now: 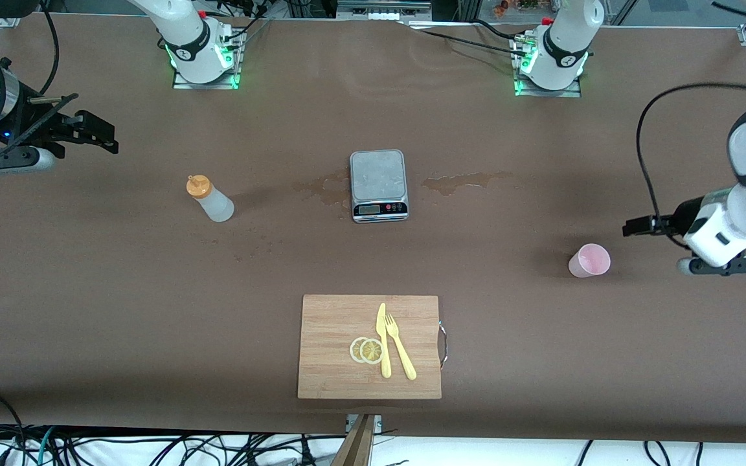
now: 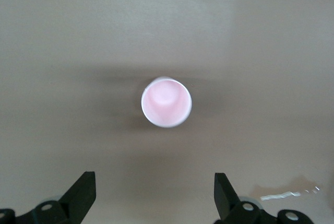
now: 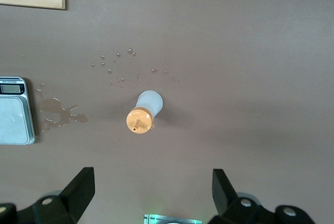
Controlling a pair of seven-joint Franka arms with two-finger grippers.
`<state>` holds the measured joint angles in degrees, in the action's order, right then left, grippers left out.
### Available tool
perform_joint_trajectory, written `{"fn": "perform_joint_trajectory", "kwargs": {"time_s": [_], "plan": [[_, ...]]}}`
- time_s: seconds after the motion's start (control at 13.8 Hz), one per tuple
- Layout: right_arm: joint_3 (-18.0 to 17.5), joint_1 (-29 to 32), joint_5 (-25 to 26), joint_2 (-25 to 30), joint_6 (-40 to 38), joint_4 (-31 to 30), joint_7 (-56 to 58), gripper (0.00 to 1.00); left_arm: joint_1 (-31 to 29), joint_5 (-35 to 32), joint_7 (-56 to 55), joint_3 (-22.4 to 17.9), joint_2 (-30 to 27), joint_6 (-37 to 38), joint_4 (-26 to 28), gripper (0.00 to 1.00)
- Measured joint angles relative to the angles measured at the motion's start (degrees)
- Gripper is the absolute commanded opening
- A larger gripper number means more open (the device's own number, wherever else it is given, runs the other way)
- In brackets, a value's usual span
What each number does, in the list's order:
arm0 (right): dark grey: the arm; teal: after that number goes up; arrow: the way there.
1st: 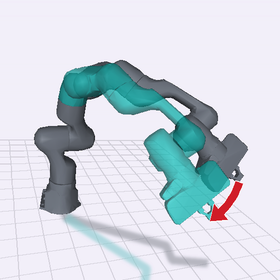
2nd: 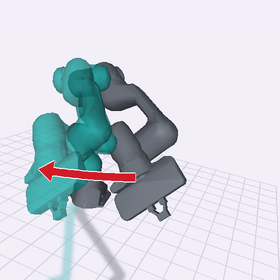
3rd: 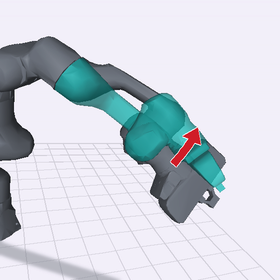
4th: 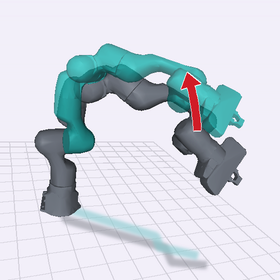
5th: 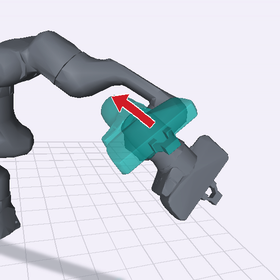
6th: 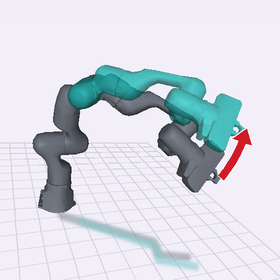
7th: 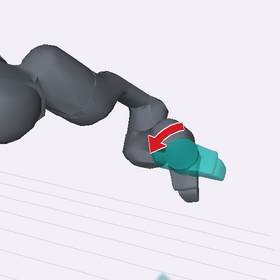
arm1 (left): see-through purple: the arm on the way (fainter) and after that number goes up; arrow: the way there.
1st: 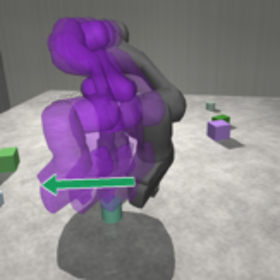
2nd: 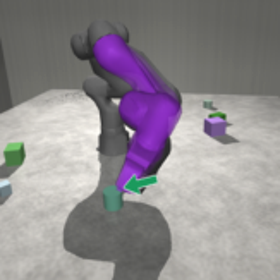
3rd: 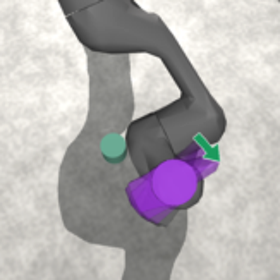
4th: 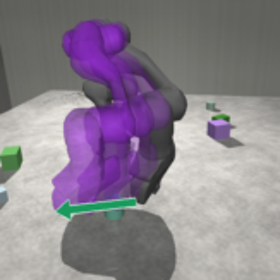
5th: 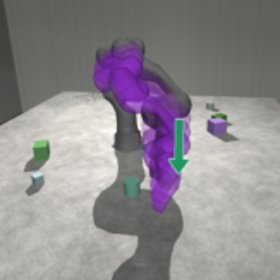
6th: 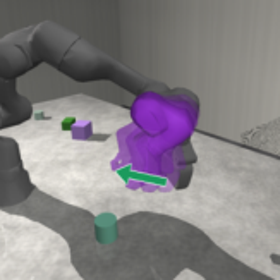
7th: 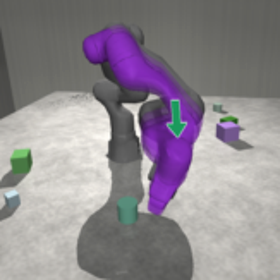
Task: Add sauce to pink cup with both arms
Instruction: 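Reach the left gripper down to the pink cup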
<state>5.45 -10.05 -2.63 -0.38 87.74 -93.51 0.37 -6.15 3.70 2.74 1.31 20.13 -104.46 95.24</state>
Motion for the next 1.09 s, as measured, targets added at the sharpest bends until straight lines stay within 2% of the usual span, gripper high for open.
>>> {"fn": "perform_joint_trajectory", "kwargs": {"time_s": [0.22,0.44,0.87,1.02,1.09], "plan": [[0.0,0.0,0.0,0.05,-0.16,0.19,0.07,1.0,-0.01,-3.28,1.27,-0.36,3.88,-9.05,3.29,1.0],[-0.01,0.0,-0.02,0.26,-0.52,2.81,0.1,1.0,-0.01,-3.66,2.37,-0.88,5.62,-17.05,7.58,1.0],[-0.02,-0.04,-0.02,0.21,-0.34,4.55,0.09,1.0,-0.01,-3.66,2.63,-0.95,7.83,-22.8,9.47,0.99],[-0.05,-0.06,-0.02,0.15,-0.1,4.55,0.09,1.0,-0.01,-3.66,2.65,-0.97,8.54,-23.62,9.5,0.9],[-0.05,-0.06,-0.02,0.15,-0.04,4.56,0.09,1.0,-0.01,-3.66,2.65,-1.0,8.88,-23.77,9.51,0.75]]}}
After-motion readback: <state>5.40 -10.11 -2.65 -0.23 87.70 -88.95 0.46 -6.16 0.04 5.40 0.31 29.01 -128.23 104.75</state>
